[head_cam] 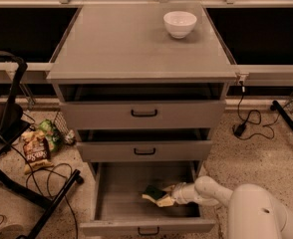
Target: Place sponge into bottom drawer
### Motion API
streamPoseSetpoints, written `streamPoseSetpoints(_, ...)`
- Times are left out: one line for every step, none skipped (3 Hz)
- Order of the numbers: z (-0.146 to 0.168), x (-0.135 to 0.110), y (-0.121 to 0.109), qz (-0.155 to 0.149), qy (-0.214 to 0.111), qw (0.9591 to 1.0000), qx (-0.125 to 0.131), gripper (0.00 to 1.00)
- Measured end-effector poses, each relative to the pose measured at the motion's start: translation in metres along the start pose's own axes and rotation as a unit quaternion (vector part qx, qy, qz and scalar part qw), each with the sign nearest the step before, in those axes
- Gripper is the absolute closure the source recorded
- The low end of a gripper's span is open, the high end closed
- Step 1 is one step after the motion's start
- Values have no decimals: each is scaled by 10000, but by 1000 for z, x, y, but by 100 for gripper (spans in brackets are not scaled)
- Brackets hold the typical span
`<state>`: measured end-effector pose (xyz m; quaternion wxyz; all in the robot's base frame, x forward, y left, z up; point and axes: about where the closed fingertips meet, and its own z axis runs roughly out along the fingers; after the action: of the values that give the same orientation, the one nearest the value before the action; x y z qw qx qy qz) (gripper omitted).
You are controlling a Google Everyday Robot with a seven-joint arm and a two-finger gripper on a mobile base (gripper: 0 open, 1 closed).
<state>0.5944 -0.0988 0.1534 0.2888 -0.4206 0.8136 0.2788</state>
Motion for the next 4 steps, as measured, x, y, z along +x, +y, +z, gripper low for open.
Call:
streamPoseSetpoints(0,0,0,0,0,10000,-1,36)
streamPoseSetpoints(0,0,0,0,0,10000,-1,12)
streamPoseSetpoints(1,0,1,-8,-17,10000,-14,0)
streamPoseSetpoints(2,-1,2,-19,-38,10000,-30,0)
